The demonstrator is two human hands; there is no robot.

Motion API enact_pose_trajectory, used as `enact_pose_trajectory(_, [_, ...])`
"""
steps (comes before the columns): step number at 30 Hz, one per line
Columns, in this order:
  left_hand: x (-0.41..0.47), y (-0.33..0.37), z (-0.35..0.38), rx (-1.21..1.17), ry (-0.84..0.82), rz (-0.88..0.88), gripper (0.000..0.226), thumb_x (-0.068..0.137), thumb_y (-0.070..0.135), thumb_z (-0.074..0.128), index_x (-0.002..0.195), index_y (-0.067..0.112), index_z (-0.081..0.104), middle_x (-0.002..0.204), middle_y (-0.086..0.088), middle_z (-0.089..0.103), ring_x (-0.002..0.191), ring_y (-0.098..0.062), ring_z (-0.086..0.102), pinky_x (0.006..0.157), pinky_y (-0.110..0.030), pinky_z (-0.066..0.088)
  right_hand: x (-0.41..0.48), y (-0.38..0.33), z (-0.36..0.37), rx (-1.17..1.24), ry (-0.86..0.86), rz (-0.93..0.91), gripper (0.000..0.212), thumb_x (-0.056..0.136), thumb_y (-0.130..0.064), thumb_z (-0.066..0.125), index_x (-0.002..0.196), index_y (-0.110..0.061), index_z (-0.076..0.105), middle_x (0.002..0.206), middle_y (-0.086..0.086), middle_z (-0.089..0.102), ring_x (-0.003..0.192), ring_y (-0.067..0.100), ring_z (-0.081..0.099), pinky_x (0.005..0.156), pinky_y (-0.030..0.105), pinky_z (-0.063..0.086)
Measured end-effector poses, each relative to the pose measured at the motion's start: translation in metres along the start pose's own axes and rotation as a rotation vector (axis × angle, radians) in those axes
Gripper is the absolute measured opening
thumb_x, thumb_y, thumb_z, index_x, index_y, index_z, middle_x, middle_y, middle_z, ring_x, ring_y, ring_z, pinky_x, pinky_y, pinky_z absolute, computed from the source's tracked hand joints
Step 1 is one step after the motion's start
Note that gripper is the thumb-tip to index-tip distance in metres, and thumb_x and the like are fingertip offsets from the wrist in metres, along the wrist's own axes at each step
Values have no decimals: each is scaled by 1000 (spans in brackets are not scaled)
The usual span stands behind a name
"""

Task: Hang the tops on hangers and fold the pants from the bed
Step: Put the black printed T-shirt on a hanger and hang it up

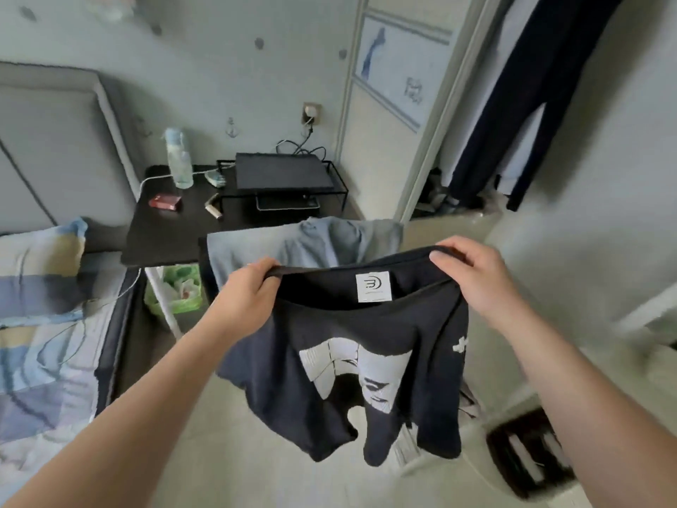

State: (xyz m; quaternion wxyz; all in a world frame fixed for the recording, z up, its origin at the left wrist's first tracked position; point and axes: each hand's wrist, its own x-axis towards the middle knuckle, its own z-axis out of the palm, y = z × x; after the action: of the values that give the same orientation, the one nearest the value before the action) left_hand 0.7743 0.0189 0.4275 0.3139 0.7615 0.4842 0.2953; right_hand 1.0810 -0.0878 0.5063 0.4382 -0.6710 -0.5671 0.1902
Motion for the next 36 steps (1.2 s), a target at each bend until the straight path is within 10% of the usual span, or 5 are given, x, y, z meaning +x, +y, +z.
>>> enact_pose_trajectory(12, [261,224,57,-66,69,532,29,95,7,44,109,19,66,103,-2,59,95,-18,52,84,-32,40,122,-14,-193,-213,549,-24,26,100,-28,54,82,-10,55,70,-4,48,64,9,43,61,27,36])
enact_pose_trajectory(25, [442,472,66,-292,12,935,26,103,22,38,83,10,50,79,-6,58,71,-15,51,57,-26,33,228,-112,-338,-509,1095,-16,28,99,-29,53,74,-18,53,64,-10,48,59,7,45,54,21,34])
enact_pose_trajectory(36, [468,676,39,-353,45,1185,33,102,23,38,80,3,53,77,-12,57,82,-33,55,67,-36,34,235,-214,-454,-1444,1039,452,12,95,-19,44,96,-18,56,108,10,65,99,35,60,81,38,50])
